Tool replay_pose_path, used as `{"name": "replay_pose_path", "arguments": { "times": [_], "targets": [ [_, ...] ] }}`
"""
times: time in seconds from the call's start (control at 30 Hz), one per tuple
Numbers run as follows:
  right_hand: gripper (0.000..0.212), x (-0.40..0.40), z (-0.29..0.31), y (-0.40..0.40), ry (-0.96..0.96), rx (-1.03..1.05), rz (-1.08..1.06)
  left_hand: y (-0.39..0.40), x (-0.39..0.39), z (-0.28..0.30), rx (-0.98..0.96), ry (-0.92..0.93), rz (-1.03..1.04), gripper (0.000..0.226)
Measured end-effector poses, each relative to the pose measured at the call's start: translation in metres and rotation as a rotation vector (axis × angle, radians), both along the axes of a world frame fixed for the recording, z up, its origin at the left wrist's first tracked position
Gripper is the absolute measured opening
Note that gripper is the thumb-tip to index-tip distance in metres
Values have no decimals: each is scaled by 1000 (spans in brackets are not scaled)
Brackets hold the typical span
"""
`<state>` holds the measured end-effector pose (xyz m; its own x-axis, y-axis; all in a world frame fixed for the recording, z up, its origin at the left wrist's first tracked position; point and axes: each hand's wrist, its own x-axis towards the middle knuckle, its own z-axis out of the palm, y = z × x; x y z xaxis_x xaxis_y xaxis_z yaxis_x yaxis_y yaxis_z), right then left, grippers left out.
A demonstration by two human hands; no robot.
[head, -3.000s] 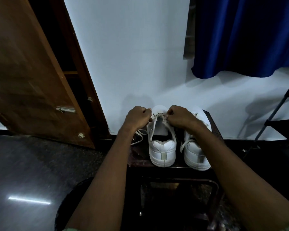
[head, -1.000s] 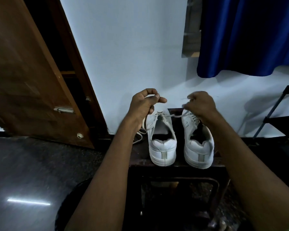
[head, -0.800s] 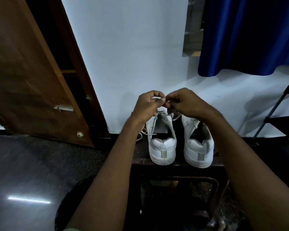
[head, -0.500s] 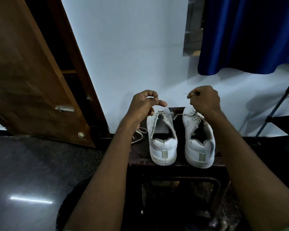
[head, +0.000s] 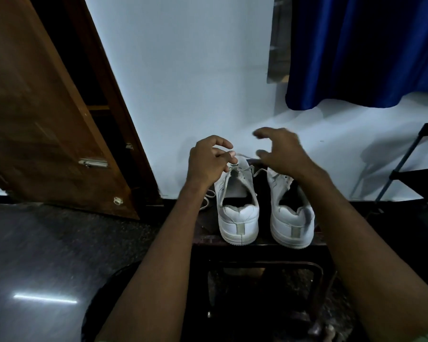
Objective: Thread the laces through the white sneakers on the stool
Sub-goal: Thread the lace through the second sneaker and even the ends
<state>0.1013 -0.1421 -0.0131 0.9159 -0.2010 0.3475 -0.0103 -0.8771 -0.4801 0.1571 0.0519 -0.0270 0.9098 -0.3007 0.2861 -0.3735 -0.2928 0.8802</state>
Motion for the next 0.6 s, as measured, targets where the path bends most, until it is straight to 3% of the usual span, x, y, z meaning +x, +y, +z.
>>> {"name": "replay_pose_path", "arguments": {
  "times": [0.1, 0.33, 0.47, 0.53, 0.6],
  "targets": [
    [28, 3, -2, 30, 17, 203, 247, -5, -3, 2, 27, -50, -3, 9],
    [23, 12, -10, 39, 8, 169, -4, 6, 4, 0, 95, -81, 191, 12],
    [21, 11, -12, 31, 17, 194, -51, 10, 5, 0, 108, -22, 139, 19],
    [19, 10, -14, 32, 19, 206, -66, 9, 7, 1, 199, -10, 133, 12],
    [18, 10, -16, 33, 15, 244, -90, 9, 6, 2, 331, 83, 66, 22]
  ]
}}
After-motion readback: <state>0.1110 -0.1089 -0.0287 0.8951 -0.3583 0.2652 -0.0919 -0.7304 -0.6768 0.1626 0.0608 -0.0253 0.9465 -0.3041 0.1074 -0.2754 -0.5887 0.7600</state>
